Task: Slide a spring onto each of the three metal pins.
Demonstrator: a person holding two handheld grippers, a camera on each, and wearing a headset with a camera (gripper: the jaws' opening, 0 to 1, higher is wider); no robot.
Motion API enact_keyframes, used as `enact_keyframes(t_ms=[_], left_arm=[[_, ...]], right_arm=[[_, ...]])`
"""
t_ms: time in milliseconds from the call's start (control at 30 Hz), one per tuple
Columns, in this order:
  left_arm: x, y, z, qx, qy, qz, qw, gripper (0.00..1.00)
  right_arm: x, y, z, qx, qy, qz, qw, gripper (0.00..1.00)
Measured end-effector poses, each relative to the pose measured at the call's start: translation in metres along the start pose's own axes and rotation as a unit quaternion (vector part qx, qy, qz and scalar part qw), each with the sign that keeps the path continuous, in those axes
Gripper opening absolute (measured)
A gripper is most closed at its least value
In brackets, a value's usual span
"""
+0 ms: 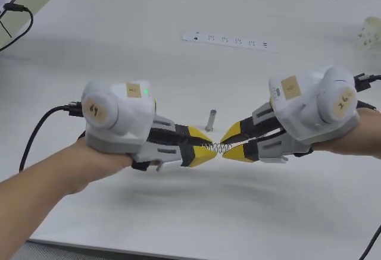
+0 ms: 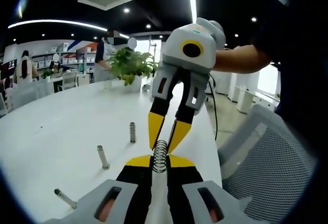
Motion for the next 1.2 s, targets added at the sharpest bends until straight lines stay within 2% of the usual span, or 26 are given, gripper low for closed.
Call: enact_keyframes(t_ms=[200, 333, 467, 733, 867, 1067, 1200], left_arm=[[-0.002, -0.001, 0.000, -0.003, -0.007, 0.003, 1.0000, 0.02], [-0.002, -0.001, 0.001, -0.003, -0.009, 0.004, 0.9999, 0.02], [-0.003, -0.002, 0.001, -0.004, -0.010, 0.005, 0.9999, 0.02], [-0.005, -0.001, 0.000, -0.006, -0.010, 0.009, 0.9999, 0.02], [-0.005, -0.002, -0.001, -0.007, -0.011, 0.008, 0.9999, 0.02], [-0.004, -0.002, -0.001, -0.008, -0.016, 0.003, 0.9998, 0.02], [-0.011, -0.003, -0.001, -0.009, -0.012, 0.017, 0.9997, 0.02]], right_arm=[[-0.001, 0.002, 0.000, -0.002, 0.001, -0.006, 1.0000, 0.09], [-0.006, 0.002, 0.001, -0.003, 0.003, 0.003, 1.0000, 0.10], [-0.005, 0.001, 0.000, -0.007, 0.008, -0.006, 0.9999, 0.09], [-0.007, 0.002, 0.003, -0.003, 0.013, -0.005, 0.9999, 0.08], [-0.006, 0.000, 0.003, -0.005, 0.018, -0.005, 0.9998, 0.08], [-0.001, -0.004, 0.002, -0.006, -0.002, -0.001, 1.0000, 0.08], [0.007, -0.006, 0.002, -0.005, -0.004, -0.009, 0.9999, 0.08]])
Point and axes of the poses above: the centre of the closed fingertips' face, and the gripper's own axes: y roughly forward along the fingers, z roughly to its left, x roughly out of its top, the point moved 2 cm from there along -y, roughly backward along the fingers, and after that the axes turned 11 degrees about -z, right-handed, at the moved point
